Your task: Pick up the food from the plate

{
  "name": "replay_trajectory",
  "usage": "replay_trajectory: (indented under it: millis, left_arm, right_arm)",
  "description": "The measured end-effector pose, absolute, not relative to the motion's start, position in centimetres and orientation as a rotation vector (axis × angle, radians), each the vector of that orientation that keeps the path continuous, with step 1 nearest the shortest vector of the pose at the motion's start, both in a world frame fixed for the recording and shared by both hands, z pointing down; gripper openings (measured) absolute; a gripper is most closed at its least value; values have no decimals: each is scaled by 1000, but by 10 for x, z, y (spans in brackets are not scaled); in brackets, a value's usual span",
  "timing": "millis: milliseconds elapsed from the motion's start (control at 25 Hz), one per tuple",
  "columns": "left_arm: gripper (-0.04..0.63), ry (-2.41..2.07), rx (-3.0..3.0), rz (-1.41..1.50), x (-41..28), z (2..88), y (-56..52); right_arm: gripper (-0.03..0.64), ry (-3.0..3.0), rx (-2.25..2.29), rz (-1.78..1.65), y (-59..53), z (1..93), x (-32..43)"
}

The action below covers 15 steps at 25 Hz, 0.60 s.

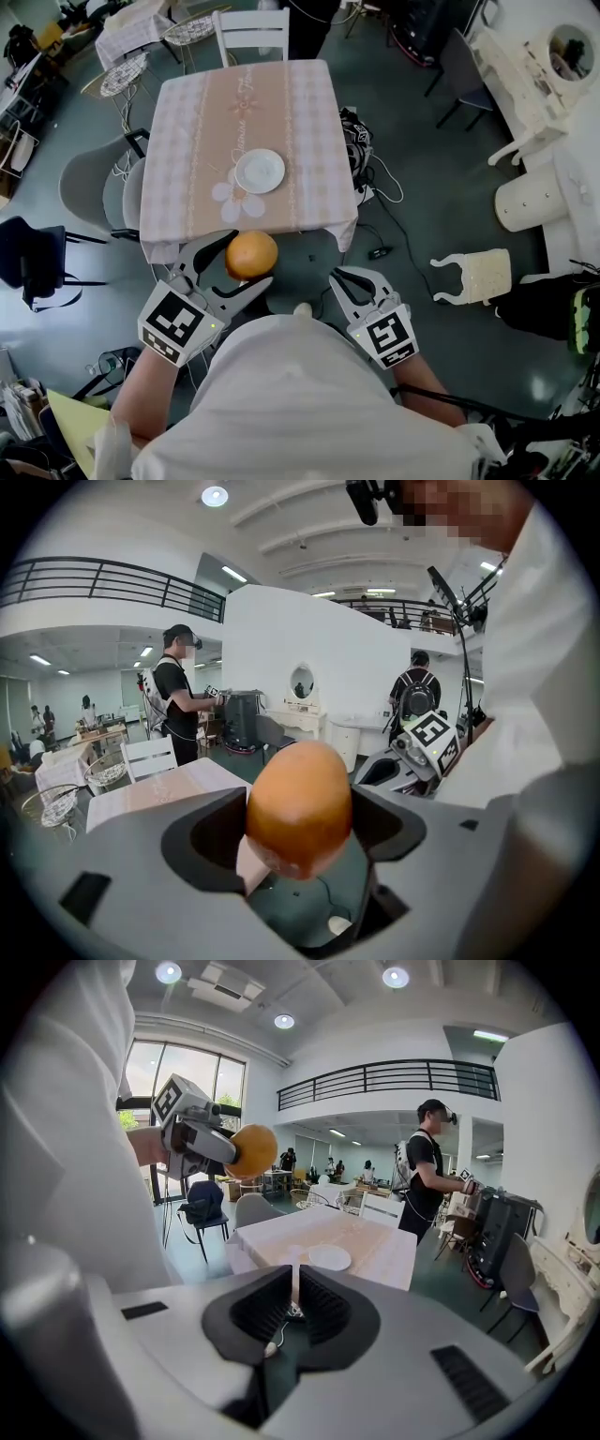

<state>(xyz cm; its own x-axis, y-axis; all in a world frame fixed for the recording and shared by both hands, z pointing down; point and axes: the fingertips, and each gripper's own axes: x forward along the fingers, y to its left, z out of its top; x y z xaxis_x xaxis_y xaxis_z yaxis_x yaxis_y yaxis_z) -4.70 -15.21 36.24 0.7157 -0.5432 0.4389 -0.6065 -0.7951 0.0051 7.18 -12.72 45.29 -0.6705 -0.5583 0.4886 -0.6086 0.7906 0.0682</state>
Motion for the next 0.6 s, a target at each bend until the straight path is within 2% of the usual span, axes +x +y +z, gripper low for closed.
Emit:
replay_trajectory:
  millis: [600]
  left_arm:
    - [356,-913,2800,618,-40,359,-138]
  right_arm:
    - [14,-2476,871,66,-112,448,72]
